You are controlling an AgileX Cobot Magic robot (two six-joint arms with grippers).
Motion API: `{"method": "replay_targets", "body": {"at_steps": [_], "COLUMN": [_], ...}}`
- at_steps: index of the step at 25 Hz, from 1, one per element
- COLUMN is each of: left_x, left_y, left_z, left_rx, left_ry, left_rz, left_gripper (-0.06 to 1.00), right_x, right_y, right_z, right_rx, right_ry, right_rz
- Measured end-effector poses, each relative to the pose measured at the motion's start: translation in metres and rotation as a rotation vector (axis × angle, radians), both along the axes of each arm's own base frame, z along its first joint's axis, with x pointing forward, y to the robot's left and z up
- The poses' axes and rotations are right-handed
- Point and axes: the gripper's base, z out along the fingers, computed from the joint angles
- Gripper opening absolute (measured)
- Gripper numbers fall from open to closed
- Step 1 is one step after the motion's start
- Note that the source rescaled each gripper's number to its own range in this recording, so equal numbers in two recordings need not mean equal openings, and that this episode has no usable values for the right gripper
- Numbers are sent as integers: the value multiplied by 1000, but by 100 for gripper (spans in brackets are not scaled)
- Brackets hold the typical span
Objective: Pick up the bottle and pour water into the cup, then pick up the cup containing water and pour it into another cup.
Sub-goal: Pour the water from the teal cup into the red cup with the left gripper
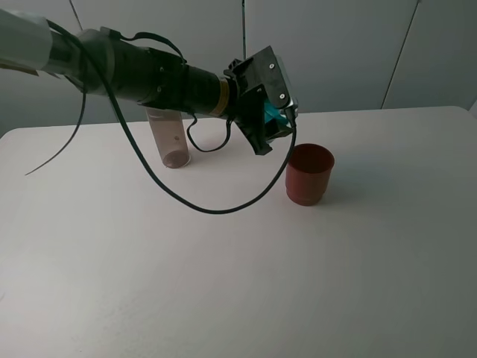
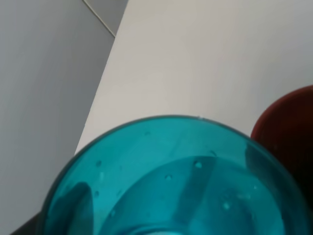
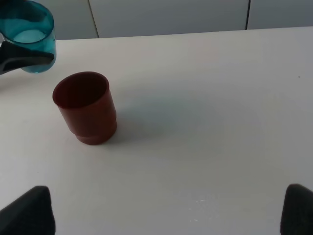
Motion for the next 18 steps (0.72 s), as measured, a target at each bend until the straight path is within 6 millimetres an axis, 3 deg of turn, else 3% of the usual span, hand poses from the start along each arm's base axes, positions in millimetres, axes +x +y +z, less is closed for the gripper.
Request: {"method": "replay_targets", "body": {"at_steps": [18], "left_x": [-4], "left_y": [-18], "left_z": [8], "left_rx": [116], "left_ry": [-135], "left_rz": [34], "left_gripper": [8], "right_x": [0], "right_y": [0], "right_z": [0], "right_rx": [0], "right_ry": [0], "right_rz": [0]}}
